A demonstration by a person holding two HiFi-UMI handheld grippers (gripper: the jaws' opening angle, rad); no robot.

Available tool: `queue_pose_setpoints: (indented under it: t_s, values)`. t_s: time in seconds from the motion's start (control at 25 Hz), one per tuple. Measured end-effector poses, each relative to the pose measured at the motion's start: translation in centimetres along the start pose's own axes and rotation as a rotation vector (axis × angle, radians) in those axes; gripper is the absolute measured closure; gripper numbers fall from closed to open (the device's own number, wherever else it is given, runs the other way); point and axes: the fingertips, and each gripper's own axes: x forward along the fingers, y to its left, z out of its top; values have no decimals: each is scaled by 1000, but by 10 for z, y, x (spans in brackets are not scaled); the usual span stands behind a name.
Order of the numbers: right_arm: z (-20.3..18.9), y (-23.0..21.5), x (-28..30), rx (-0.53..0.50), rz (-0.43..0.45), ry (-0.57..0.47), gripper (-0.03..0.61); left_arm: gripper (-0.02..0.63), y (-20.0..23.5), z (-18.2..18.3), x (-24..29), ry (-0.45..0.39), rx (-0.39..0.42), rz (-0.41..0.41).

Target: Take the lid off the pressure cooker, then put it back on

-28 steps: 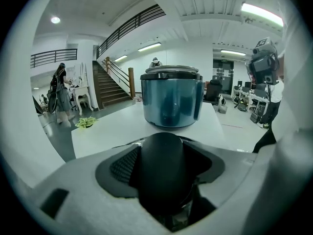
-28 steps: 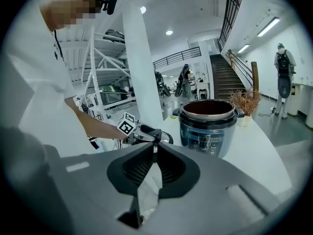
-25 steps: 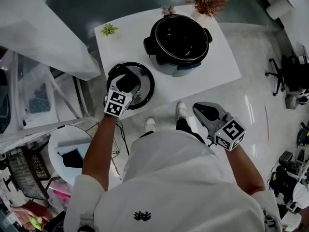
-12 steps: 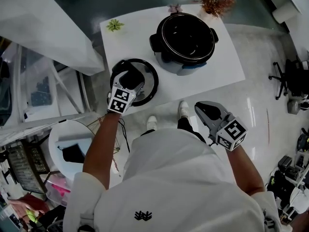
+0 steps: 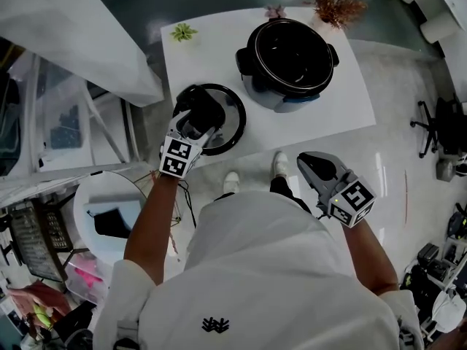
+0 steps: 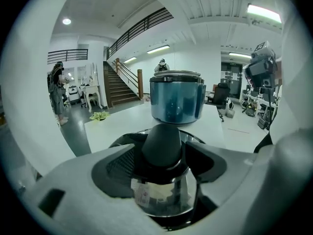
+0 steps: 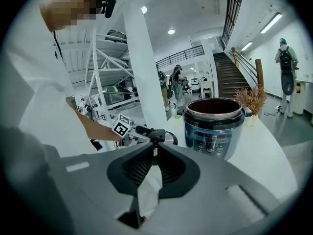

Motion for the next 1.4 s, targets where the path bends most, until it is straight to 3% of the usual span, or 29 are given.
queue_pose_setpoints:
  t_s: [0.4,1.4]
  values:
    - [5,9,16,-14,41,-2,541,288,5,-7,-18,-1,-20,21]
    - [-2,-3,8,12,-46,7,541,292,-8,11,37,-2,35,-77]
